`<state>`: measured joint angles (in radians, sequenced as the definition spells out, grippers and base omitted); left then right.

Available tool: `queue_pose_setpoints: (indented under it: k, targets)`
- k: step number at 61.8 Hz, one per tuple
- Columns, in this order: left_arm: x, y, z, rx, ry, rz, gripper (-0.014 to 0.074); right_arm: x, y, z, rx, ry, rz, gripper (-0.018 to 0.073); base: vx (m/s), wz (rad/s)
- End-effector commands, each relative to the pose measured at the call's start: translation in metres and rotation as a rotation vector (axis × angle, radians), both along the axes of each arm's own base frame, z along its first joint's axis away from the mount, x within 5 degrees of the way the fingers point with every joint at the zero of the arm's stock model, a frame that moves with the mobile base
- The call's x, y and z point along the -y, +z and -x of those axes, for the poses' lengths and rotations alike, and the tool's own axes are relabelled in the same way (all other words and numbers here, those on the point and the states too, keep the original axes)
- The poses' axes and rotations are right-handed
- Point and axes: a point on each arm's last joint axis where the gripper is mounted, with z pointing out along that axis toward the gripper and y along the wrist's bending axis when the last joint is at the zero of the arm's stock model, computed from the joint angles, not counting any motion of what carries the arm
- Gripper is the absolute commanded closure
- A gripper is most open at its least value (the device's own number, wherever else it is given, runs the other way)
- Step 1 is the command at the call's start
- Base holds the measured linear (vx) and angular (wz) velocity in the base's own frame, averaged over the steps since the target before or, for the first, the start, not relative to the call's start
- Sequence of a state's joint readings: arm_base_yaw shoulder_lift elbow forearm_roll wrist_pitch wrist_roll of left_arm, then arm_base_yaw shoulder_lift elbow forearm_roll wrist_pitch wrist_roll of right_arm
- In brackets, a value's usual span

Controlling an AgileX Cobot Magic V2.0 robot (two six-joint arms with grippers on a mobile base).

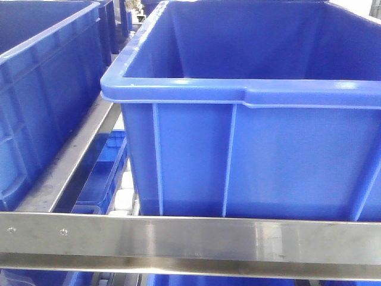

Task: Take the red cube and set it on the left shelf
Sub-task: 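Extend the right gripper with the red cube over a blue bin, then lower the red cube into the blue bin and open the right gripper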

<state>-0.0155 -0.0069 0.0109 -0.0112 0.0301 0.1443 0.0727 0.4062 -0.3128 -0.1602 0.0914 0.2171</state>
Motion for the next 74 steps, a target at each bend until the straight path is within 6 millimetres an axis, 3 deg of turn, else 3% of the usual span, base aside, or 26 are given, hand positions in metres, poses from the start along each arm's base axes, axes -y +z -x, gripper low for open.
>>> queue_pose_setpoints:
  k: [1,14,25,43,56,63,74]
  targets:
    - [0.000,0.000,-0.001,0.062,-0.004,0.005,0.0491,-0.001,0.018,0.000,0.117,0.010,0.007,0.0501,0.00,0.00]
    - [0.000,0.000,-0.001,0.062,-0.004,0.005,0.0491,-0.002,0.022,0.000,0.148,0.025,0.004,0.0501,0.00,0.00]
    - [0.000,0.000,-0.001,0.062,-0.004,0.005,0.0491,-0.008,0.038,-0.021,0.083,0.059,0.007,0.0501,0.00,0.00]
    - [0.000,0.000,-0.001,0.062,-0.004,0.005,0.0491,-0.034,0.078,-0.102,-0.035,0.139,0.019,0.0501,0.00,0.00]
    - [0.000,0.000,-0.001,0.062,-0.004,0.005,0.0491,-0.070,0.084,-0.164,-0.193,0.206,0.051,0.0488,0.00,0.00]
    - [0.000,0.000,-0.001,0.062,-0.004,0.005,0.0491,-0.090,0.083,-0.185,-0.258,0.246,0.100,0.0372,0.00,0.00]
    - [0.000,0.000,-0.001,0.062,-0.004,0.005,0.0491,-0.112,0.075,-0.207,-0.299,0.285,0.139,0.0001,0.00,0.00]
